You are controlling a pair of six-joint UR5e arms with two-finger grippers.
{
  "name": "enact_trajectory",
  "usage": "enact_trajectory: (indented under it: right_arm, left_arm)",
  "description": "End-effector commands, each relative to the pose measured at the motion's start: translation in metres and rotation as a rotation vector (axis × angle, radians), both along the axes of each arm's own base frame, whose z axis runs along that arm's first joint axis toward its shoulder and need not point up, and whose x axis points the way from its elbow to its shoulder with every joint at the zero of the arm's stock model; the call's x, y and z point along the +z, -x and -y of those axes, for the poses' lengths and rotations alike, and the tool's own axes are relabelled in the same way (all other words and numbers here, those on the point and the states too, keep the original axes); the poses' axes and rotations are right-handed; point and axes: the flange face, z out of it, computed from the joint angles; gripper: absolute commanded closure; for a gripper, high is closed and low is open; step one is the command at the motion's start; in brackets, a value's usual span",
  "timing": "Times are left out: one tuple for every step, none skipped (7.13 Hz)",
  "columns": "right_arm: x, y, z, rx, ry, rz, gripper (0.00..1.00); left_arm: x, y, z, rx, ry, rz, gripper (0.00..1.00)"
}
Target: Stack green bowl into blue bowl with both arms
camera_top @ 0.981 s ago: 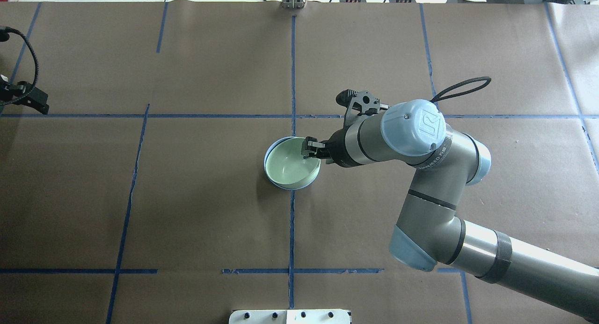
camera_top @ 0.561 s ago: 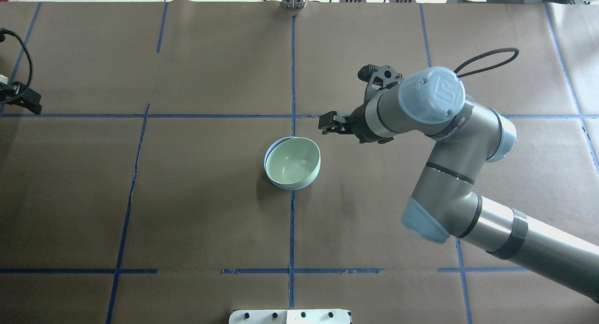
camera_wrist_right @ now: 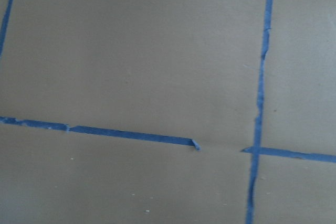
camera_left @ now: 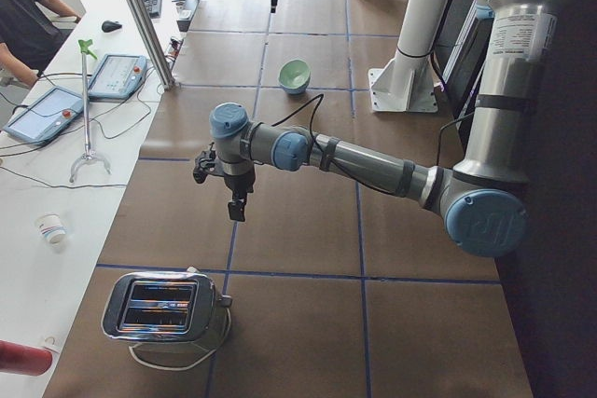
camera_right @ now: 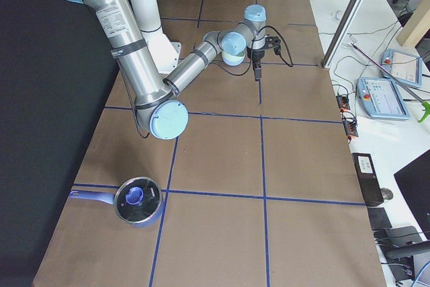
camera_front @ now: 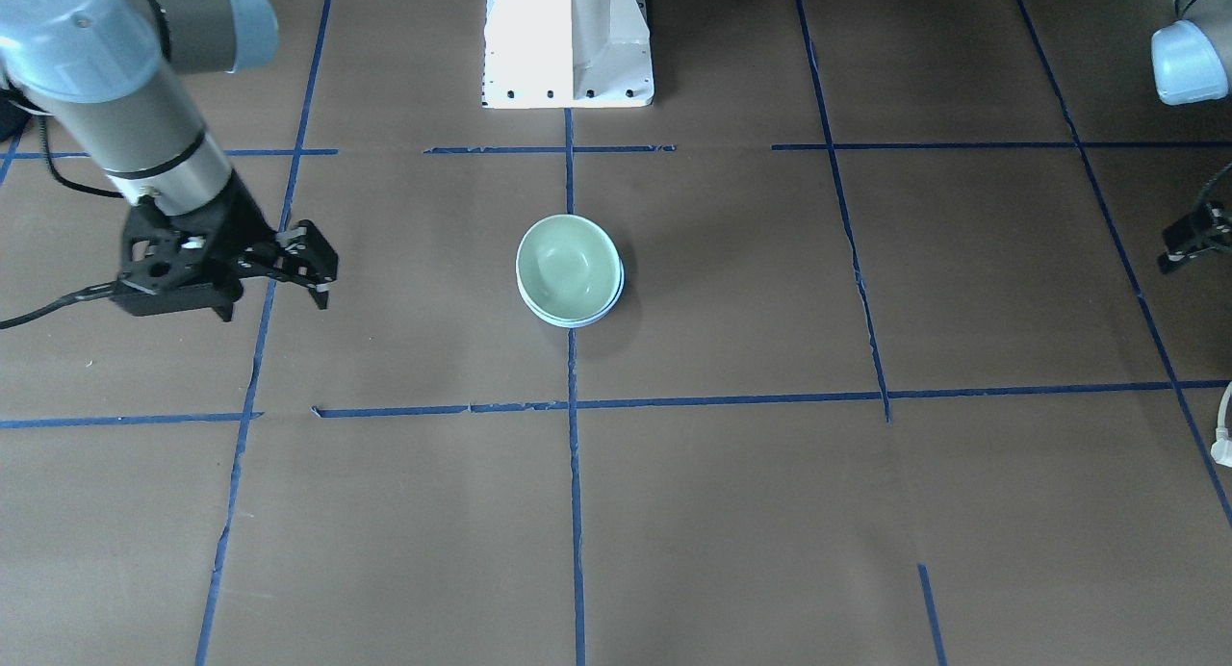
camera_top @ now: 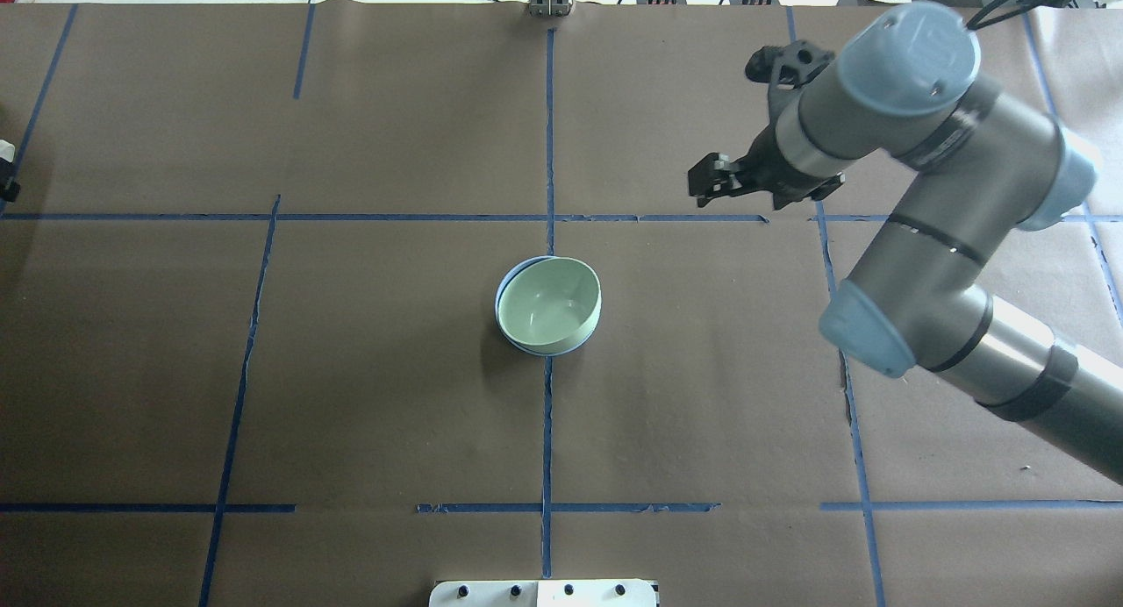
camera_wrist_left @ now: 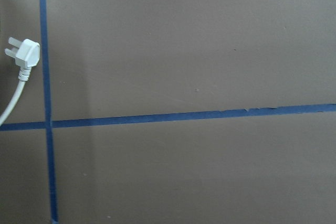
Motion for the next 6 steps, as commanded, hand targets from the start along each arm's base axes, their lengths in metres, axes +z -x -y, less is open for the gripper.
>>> enact_trajectory:
  right_arm:
    - [0.073,-0.129,0.016,-0.079,0.006,0.011,0.0]
    - [0.118,-0.187,0.01,-0.116,0.003,0.055,0.0]
    - [0.168,-0.247,-0.005,-0.141,-0.031,0.054,0.0]
    - [0.233,-0.305,-0.026,-0.165,-0.051,0.031,0.0]
    - [0.281,-0.339,-0.05,-0.162,-0.031,0.03,0.0]
    - [0.296,-0.34,-0.055,-0.159,-0.001,0.034,0.0]
  left_arm:
    - [0.04,0.065,-0.006,0.024,0.012,0.002,0.0]
    - [0.056,0.073,-0.008,0.04,0.018,-0.002,0.0]
    - [0.069,0.07,-0.015,0.041,0.049,-0.041,0.0]
    - [0.077,0.067,-0.017,0.04,0.064,-0.082,0.0]
    - [0.077,0.067,-0.017,0.04,0.064,-0.086,0.0]
    - [0.082,0.067,-0.018,0.041,0.072,-0.085,0.0]
